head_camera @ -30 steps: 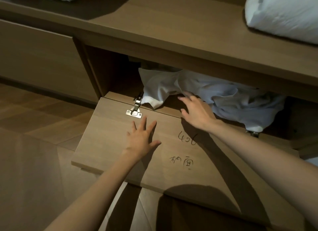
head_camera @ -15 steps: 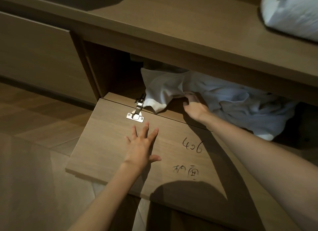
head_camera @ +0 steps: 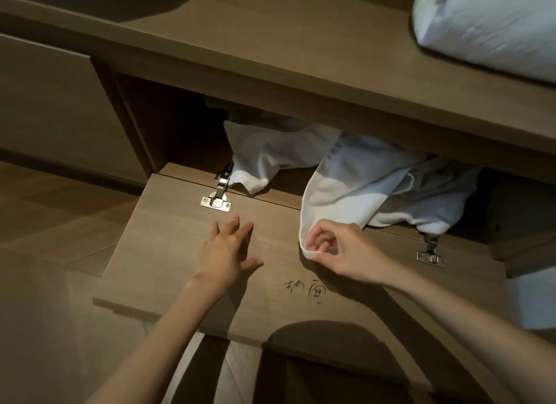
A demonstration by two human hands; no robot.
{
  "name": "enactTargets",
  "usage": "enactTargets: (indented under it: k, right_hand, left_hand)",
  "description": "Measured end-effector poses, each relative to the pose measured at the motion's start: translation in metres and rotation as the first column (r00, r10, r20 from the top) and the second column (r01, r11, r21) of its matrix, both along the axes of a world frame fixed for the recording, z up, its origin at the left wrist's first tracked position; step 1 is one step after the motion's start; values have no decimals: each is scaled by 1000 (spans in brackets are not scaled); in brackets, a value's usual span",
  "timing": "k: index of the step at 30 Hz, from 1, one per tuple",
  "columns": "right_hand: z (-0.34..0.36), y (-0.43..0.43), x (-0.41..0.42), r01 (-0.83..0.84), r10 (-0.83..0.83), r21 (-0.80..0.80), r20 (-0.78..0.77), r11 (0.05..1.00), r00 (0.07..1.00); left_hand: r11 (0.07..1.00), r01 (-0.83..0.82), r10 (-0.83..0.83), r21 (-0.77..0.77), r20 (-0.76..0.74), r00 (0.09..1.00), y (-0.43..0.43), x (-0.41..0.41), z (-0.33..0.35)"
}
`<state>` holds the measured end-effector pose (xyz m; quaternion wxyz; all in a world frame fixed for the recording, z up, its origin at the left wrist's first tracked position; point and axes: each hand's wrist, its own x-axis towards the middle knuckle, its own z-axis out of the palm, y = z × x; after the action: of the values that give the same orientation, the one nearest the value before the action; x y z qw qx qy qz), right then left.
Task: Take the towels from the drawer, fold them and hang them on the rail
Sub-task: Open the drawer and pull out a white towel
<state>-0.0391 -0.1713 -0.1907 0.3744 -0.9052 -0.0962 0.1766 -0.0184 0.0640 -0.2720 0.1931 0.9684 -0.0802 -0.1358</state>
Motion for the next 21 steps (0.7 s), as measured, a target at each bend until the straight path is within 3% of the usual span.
enactTargets:
  k: [2, 4, 6, 7, 10, 13, 16, 19, 21]
  right_hand:
    - [9, -13, -16, 27, -20, 81, -82, 996, 996]
    - [15, -21, -26, 51, -30, 140, -147, 989, 989]
    - [18, -25, -31, 65, -34, 176, -173, 982, 984]
    - [19, -26, -34, 73, -36, 210, -171, 975, 985]
    - [26, -32, -41, 106, -62, 301, -153, 948, 986]
    - [30, -41, -51, 143, -108, 299, -132, 943, 985]
    - [27, -52, -58, 193, -188, 287, -46, 938, 981]
    - [22, -67, -56, 290, -329, 213, 178, 933, 927]
    - [21, -78, -44, 312, -296, 33, 424, 949, 856]
  left_hand:
    - [944, -152, 175, -294, 55, 983, -10, 2, 7]
    - [797, -247, 256, -552, -62, 965, -32, 8, 26]
    - [629, -269, 150, -729, -225, 963, -61, 15, 53]
    - [594, -260, 82, -762, -264, 961, -76, 20, 66]
    - [670, -166, -99, -724, -308, 946, -107, 29, 89]
    - [785, 38, -104, -618, -71, 992, -116, 30, 81]
    - [744, 139, -84, -654, 115, 990, -105, 17, 69]
    - [762, 187, -58, -620, 222, 973, -84, 2, 64]
    - [773, 156, -8, -615, 236, 972, -66, -6, 65]
